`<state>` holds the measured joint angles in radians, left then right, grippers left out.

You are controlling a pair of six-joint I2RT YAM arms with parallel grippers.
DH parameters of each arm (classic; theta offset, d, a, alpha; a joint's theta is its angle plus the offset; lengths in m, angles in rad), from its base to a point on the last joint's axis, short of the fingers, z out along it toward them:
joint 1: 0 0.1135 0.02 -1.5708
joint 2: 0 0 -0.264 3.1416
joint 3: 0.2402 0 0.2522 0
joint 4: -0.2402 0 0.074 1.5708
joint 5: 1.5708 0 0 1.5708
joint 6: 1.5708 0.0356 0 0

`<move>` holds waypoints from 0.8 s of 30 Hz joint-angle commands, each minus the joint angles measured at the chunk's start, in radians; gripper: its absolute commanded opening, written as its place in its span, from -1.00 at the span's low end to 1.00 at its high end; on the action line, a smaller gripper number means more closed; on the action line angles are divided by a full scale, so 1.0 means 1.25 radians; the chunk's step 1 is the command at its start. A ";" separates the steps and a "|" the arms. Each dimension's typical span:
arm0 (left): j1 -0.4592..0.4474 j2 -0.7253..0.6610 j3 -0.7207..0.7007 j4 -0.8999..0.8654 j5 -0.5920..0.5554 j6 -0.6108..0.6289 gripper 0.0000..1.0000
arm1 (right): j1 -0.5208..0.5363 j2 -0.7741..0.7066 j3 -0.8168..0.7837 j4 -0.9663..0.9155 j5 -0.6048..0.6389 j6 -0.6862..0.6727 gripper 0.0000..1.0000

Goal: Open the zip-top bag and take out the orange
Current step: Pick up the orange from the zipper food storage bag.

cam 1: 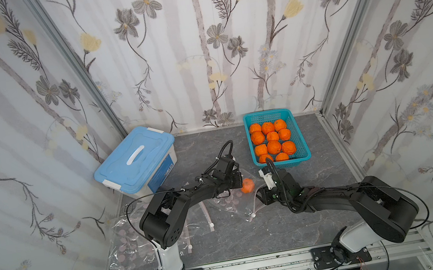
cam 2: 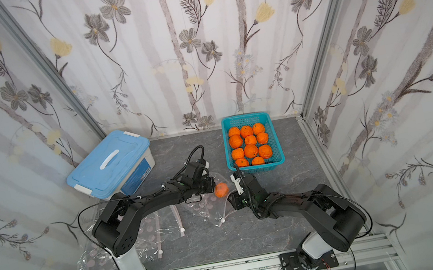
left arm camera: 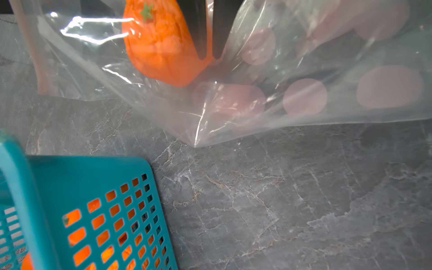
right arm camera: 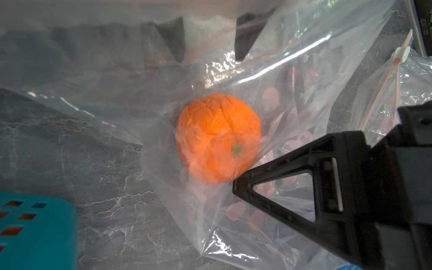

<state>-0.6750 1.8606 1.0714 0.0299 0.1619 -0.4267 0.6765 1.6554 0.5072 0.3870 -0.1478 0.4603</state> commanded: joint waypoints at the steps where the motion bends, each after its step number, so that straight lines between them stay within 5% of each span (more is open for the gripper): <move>1: 0.001 0.011 0.006 0.029 0.012 -0.004 -0.79 | 0.001 0.010 0.009 0.059 0.013 0.014 -0.03; 8: 0.002 0.029 0.006 0.029 0.022 -0.007 -0.80 | 0.001 0.028 0.043 0.057 0.015 0.008 0.32; 24: 0.002 0.040 -0.016 0.036 0.043 -0.011 -0.81 | 0.007 0.147 0.172 0.009 0.021 -0.004 0.39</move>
<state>-0.6735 1.9102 1.0580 0.0601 0.2054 -0.4370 0.6800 1.8214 0.7010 0.3859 -0.1234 0.4660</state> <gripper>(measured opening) 0.092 0.696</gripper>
